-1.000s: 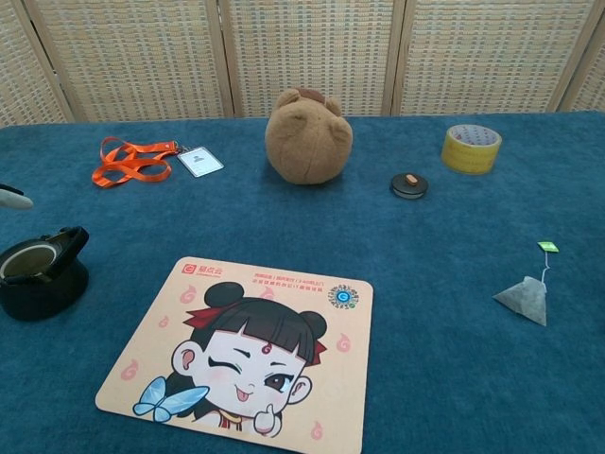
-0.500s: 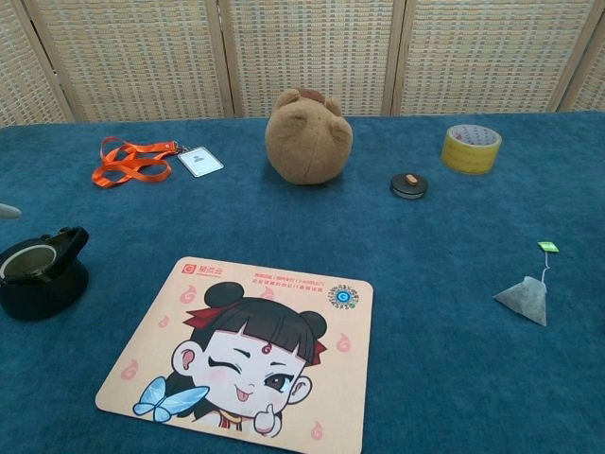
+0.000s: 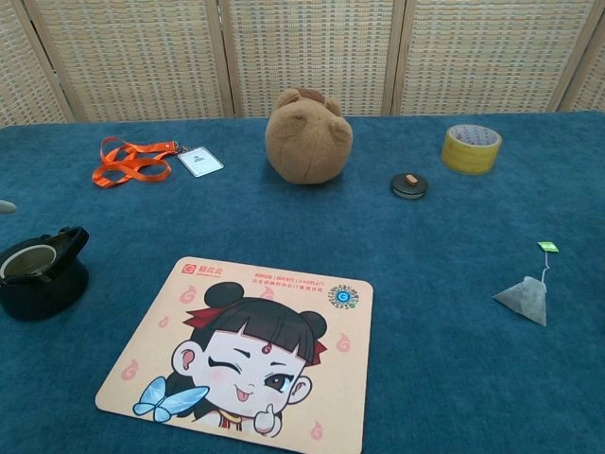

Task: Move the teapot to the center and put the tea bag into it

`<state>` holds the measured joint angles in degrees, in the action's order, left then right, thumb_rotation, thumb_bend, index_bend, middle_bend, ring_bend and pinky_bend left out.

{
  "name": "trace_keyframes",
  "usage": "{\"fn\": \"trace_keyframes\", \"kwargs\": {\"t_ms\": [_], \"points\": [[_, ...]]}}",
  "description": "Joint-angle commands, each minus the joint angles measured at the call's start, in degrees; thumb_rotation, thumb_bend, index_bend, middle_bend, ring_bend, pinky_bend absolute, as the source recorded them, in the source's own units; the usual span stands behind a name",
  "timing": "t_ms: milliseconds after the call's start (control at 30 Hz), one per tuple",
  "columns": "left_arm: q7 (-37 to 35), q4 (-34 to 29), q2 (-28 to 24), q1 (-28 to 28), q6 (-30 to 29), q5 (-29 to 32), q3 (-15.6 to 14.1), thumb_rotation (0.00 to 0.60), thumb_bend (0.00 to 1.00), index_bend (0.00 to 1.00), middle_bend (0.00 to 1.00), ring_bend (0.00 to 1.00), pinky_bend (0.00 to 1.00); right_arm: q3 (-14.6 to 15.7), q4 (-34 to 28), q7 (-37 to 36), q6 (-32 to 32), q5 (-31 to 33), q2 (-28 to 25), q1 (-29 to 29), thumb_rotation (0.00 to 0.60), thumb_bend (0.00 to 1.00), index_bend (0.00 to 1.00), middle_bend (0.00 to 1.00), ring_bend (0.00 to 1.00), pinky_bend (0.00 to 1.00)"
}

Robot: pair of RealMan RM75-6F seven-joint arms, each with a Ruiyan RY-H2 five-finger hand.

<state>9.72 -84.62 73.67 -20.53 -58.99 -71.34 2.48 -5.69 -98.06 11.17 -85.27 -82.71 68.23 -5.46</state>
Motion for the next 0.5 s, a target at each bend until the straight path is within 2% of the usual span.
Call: {"fn": "trace_keyframes", "kwargs": {"t_ms": [33, 500], "points": [[0.1, 1.0, 0.8, -0.6, 0.7, 0.6, 0.3, 0.600, 0.29, 0.00, 0.00, 0.00, 0.00, 0.0, 0.1, -0.1, -0.1, 0.1, -0.1, 0.1, 0.600, 0.57, 0.18, 0.21, 0.14, 0.31], [4.1, 6.1, 5.6, -3.6, 0.8, 3.0, 2.7, 0.600, 0.29, 0.00, 0.00, 0.00, 0.00, -0.1, 0.2, -0.4, -0.6, 0.6, -0.6, 0.6, 0.600, 0.57, 0.18, 0.21, 0.14, 0.31]]}}
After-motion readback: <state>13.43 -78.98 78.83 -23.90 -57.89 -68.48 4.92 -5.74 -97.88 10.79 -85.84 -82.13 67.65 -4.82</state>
